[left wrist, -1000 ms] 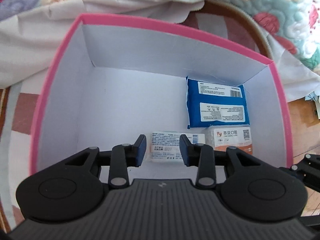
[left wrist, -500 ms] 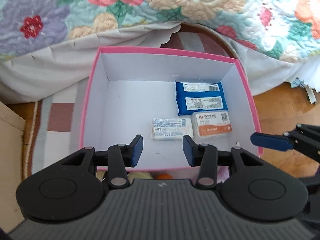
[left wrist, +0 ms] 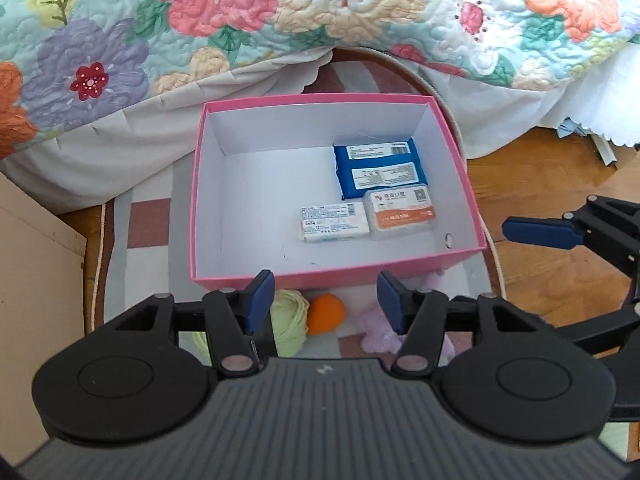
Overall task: Organize objects
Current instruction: 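Withdraw the left tool from the pink box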
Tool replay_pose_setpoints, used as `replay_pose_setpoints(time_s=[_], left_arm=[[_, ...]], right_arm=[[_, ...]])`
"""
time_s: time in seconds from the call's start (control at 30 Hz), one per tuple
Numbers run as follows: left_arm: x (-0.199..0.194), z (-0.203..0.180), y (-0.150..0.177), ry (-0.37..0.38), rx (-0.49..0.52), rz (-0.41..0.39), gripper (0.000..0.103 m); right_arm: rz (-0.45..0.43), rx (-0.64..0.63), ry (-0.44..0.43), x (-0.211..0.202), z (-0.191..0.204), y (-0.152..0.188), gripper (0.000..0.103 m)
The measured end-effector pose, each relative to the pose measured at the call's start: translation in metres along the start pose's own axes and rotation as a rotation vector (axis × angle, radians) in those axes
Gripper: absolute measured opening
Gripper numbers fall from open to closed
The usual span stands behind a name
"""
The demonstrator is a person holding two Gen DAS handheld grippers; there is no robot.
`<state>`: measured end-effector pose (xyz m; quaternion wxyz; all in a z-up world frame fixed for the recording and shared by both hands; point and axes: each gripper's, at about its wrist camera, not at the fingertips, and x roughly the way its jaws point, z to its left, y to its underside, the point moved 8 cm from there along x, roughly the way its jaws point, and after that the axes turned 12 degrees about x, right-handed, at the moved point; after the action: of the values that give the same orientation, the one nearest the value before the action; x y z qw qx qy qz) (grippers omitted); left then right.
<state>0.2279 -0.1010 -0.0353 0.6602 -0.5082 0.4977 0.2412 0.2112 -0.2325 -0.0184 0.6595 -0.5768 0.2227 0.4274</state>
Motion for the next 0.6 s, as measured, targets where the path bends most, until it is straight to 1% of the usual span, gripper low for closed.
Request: replay_pose_setpoints(time_s=[0.1, 0.2, 0.37, 0.43, 0.6], left_arm=[[-0.009, -0.001, 0.004, 0.004, 0.013, 0.000, 0.062], [-0.017, -0.001, 0.009, -0.010, 0.025, 0.000, 0.063], [-0.026, -0.002, 0.021, -0.013, 0.035, 0.002, 0.066], [-0.029, -0.003, 0.026, -0.021, 0.052, 0.004, 0.067], [-0.034, -0.005, 0.038, -0.034, 0.076, 0.011, 0.070]], right_arm=[[0.001, -0.008, -0.003, -0.007, 0.004, 0.005, 0.077], [0.002, -0.013, -0.003, -0.013, 0.008, 0.010, 0.079], [0.002, -0.013, -0.001, -0.022, 0.011, 0.017, 0.085], [0.007, -0.007, -0.006, -0.024, 0.012, 0.020, 0.090], [0.016, 0.003, -0.008, -0.029, 0.013, 0.026, 0.092]])
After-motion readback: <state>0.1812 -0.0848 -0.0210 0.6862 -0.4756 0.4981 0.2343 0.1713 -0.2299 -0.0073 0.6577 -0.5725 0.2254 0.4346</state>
